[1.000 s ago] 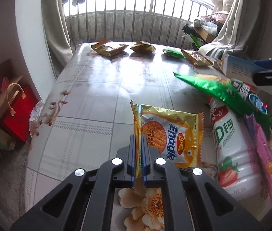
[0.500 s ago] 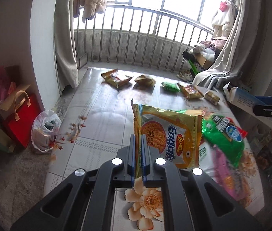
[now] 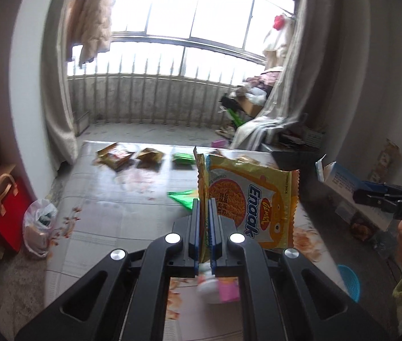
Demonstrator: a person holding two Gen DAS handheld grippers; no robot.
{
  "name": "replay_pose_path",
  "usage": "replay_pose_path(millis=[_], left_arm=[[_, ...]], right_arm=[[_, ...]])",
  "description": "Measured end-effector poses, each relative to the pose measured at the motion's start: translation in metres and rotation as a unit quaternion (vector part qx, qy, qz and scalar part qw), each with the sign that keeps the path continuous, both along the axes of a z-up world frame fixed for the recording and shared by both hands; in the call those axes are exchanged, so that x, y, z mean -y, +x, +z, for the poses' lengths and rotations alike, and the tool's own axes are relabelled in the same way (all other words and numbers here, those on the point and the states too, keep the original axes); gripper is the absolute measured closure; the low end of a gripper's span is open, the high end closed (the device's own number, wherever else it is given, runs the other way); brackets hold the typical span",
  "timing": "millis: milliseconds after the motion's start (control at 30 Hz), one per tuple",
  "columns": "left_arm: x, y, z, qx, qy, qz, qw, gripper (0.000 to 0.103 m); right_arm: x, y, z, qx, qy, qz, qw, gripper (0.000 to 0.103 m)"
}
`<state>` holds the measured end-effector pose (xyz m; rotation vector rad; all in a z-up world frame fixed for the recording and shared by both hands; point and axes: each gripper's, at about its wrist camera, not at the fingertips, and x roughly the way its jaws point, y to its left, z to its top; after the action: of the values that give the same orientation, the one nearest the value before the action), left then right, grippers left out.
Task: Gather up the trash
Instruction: 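Grasp the yellow Enaak snack packet with the left tool while the right tool grasps the blue medicine box, then carry the Enaak packet and medicine box to the blue wastebasket and open both tools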
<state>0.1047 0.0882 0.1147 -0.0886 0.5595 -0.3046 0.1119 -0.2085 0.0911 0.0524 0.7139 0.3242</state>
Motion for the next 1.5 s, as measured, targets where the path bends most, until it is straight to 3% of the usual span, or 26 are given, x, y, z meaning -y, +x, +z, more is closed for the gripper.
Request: replay_pose_path(millis=[167,367,567,767,1000,1133,1300,1333,1433,1467,1500], left_arm=[[0.069,-0.01,0.003,-0.005,0.008,-0.077,0.997,0.098],[0.171,-0.017,-0.014,-0.028,0.038,-0.171,0.9841,0.098],[0.272,-0.032,-0.038,-0.046,0.073,-0.252,0.9639,0.098],[0.378,-0.043,-0.075,-0.082,0.124,-0.324,0.9344,0.098],[0.476,-0.035,-0.139,-0.177,0.149,-0.363,0.9027,0.097],[0.533,-0.03,-0.18,-0.207,0.186,-0.36,0.8907,0.097],[0.58,-0.03,-0.209,-0.214,0.203,-0.364,0.8836,0.094],[0.589,-0.031,-0.214,-0.214,0.198,-0.374,0.8805,0.092],[0.606,-0.03,-0.23,-0.229,0.19,-0.392,0.8706,0.062],[0.607,-0.03,-0.235,-0.231,0.188,-0.386,0.8731,0.052],[0.607,-0.028,-0.238,-0.231,0.185,-0.377,0.8775,0.05]], right_arm=[[0.063,-0.047,-0.021,-0.016,0.057,-0.092,0.994,0.03],[0.147,-0.111,-0.065,-0.047,0.123,-0.231,0.964,0.03],[0.223,-0.176,-0.116,-0.073,0.187,-0.354,0.913,0.03],[0.275,-0.216,-0.173,-0.095,0.254,-0.434,0.859,0.03],[0.315,-0.234,-0.228,-0.108,0.309,-0.498,0.803,0.03],[0.342,-0.229,-0.258,-0.115,0.329,-0.534,0.77,0.03],[0.378,-0.217,-0.283,-0.089,0.361,-0.549,0.749,0.027],[0.386,-0.215,-0.29,-0.086,0.366,-0.547,0.748,0.026],[0.404,-0.205,-0.309,-0.099,0.347,-0.569,0.739,0.02],[0.406,-0.204,-0.316,-0.107,0.34,-0.576,0.736,0.019],[0.408,-0.203,-0.324,-0.121,0.337,-0.581,0.731,0.019]])
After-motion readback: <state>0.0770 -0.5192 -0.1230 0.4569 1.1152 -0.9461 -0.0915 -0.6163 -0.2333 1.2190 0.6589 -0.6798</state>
